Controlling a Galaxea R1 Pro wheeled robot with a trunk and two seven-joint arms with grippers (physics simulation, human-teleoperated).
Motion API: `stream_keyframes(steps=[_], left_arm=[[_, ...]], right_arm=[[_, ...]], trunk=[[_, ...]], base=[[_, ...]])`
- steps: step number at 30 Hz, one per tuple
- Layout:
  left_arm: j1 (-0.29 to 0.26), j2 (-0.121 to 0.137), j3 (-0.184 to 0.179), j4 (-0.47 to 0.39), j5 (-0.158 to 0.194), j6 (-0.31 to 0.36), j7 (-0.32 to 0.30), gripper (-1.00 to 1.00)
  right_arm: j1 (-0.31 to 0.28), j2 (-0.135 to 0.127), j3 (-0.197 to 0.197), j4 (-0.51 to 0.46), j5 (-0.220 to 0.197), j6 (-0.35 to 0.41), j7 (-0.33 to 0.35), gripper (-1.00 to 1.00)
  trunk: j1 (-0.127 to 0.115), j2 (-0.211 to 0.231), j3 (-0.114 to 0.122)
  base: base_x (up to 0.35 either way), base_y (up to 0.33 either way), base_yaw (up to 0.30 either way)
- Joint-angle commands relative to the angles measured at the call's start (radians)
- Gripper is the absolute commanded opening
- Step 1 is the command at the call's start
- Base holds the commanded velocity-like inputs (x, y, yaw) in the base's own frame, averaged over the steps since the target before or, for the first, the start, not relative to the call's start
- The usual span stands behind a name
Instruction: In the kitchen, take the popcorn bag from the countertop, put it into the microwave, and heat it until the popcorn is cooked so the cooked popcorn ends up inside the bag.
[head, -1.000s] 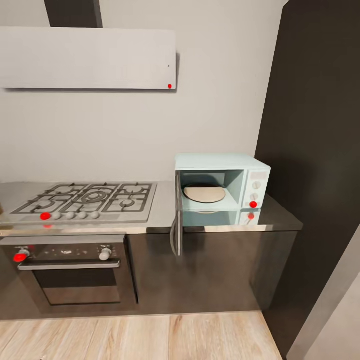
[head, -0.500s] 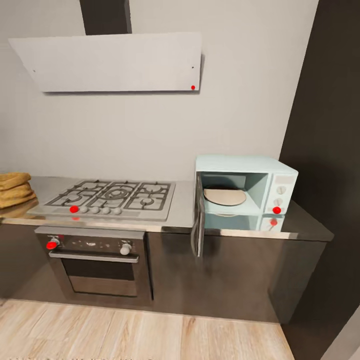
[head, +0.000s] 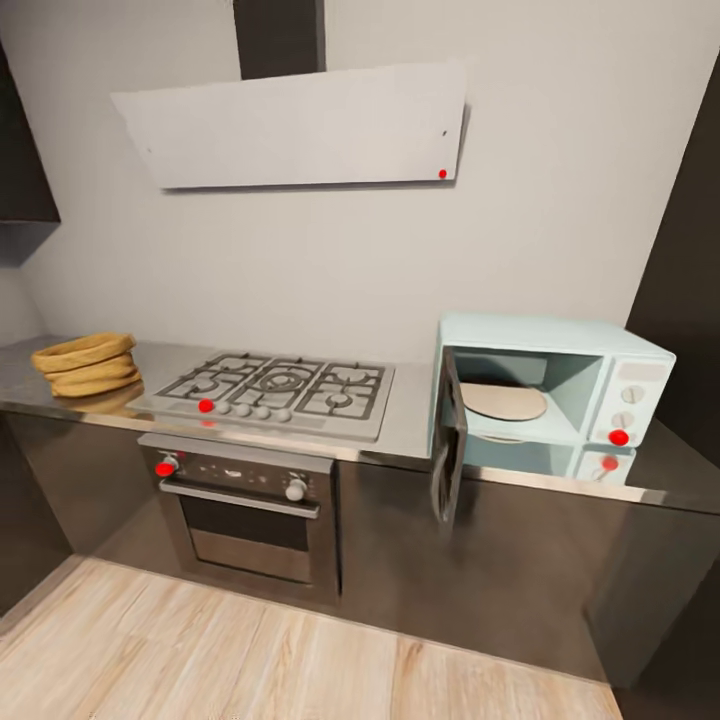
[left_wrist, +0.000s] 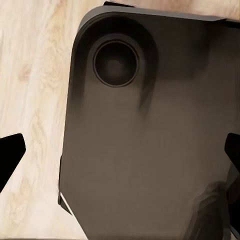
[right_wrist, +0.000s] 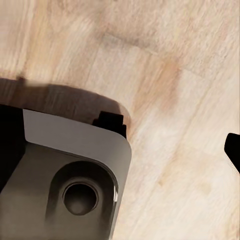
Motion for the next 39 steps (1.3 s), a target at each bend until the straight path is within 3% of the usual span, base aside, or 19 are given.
stream_keyframes(steps=[1, 39], left_arm=[[0.000, 0.000, -0.001, -0.001, 0.008, -0.002, 0.003, 1.00], [0.000, 0.000, -0.001, -0.001, 0.009, -0.001, 0.003, 1.00]], right_arm=[[-0.001, -0.001, -0.008, 0.003, 0.008, -0.006, 0.001, 1.00], [-0.001, 0.002, -0.008, 0.003, 0.005, -0.013, -0.011, 1.00]], trunk=[[0.000, -0.001, -0.001], [0.000, -0.001, -0.001]], base=[[0.000, 0.000, 0.300], [0.000, 0.000, 0.283]])
